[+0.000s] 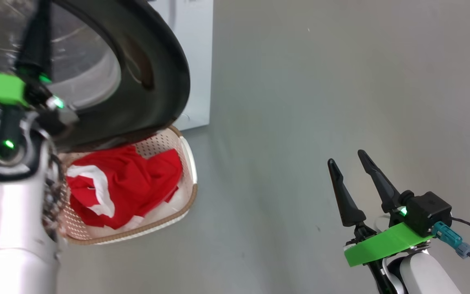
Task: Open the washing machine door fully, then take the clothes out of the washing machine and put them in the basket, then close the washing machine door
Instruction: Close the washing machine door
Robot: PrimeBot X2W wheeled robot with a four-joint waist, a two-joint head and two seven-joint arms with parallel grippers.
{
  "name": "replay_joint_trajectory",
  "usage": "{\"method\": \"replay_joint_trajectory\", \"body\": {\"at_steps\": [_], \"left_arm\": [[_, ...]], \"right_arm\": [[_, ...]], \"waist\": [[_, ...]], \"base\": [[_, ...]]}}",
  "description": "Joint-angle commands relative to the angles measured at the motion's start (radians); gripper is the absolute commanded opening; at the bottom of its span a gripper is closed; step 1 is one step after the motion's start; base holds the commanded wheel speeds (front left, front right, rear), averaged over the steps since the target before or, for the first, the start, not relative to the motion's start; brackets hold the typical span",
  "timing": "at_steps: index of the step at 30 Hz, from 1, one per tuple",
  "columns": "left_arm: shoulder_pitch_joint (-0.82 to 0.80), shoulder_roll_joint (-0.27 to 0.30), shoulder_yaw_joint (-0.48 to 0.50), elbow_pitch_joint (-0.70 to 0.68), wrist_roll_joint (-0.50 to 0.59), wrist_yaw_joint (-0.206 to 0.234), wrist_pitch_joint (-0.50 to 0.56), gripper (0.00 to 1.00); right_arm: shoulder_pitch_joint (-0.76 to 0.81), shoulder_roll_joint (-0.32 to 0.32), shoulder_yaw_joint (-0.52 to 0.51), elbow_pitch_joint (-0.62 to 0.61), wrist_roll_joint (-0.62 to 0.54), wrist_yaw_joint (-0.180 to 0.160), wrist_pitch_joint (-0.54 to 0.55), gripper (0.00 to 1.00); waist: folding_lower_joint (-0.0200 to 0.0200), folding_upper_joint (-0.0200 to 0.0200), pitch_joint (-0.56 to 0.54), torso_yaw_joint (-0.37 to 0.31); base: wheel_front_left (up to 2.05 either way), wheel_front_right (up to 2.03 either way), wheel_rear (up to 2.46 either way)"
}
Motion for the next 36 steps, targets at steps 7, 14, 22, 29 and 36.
{"method": "replay_joint_trajectory", "body": {"at_steps": [7,14,22,29,36], "left_arm": [[0.169,-0.002,0.004,-0.066,-0.041,-0.044,0.057,1.0],[0.38,0.026,-0.012,-0.192,0.067,-0.072,-0.01,1.0],[0.614,0.074,-0.06,-0.331,0.299,-0.091,-0.163,1.0],[0.75,0.129,-0.101,-0.381,0.525,-0.094,-0.333,1.0],[0.853,0.175,-0.111,-0.377,0.817,-0.09,-0.421,1.0]], "right_arm": [[0.012,-0.003,0.024,-0.007,-0.002,0.008,-0.006,1.0],[0.05,-0.003,0.021,0.012,-0.005,0.008,-0.006,1.0],[0.086,-0.003,0.006,0.011,-0.009,0.008,-0.006,1.0],[0.097,-0.003,-0.002,0.01,-0.008,0.008,-0.006,1.0],[0.116,-0.003,-0.019,0.005,-0.011,0.008,-0.006,1.0]], "waist": [[0.0,-0.0001,-0.103,0.071],[0.0,-0.0001,-0.203,0.123],[0.0,-0.0001,-0.275,0.172],[0.0,-0.0001,-0.308,0.192],[0.0,-0.0001,-0.332,0.209]], "base": [[0.0,0.0,0.0],[0.0,0.0,0.0],[0.0,0.0,0.0],[0.0,0.0,0.0],[0.0,0.0,0.0]]}}
